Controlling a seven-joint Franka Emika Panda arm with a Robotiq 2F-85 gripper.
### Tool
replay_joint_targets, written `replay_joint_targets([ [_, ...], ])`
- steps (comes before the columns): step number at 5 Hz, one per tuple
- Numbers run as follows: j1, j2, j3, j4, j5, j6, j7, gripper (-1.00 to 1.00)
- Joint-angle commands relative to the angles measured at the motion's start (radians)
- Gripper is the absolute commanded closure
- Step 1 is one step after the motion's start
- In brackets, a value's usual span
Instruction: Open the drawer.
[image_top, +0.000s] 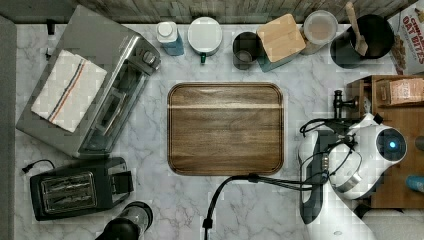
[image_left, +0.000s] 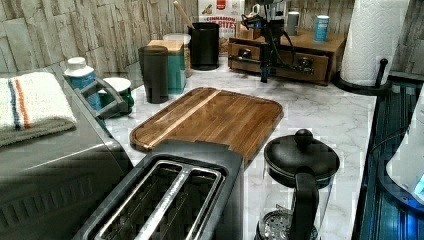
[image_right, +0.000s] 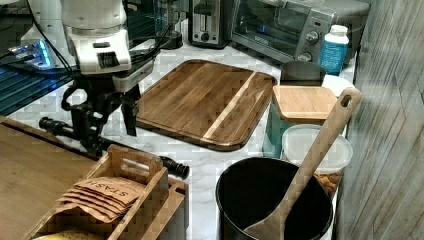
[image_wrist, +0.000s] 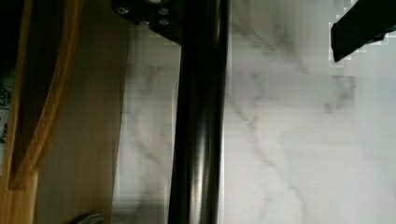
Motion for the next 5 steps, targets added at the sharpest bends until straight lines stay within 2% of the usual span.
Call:
replay_joint_targets([
  [1, 0.223, -0.18, 0.181, -0.262, 0.098, 0.11, 0.301, -1.0],
  [2, 0.292, -0.208, 0.202, -0.301, 0.083, 0.109, 0.437, -1.0],
  [5, 0.402, -0.249, 0.239, -0.351, 0.045, 0.139, 0.587, -1.0],
])
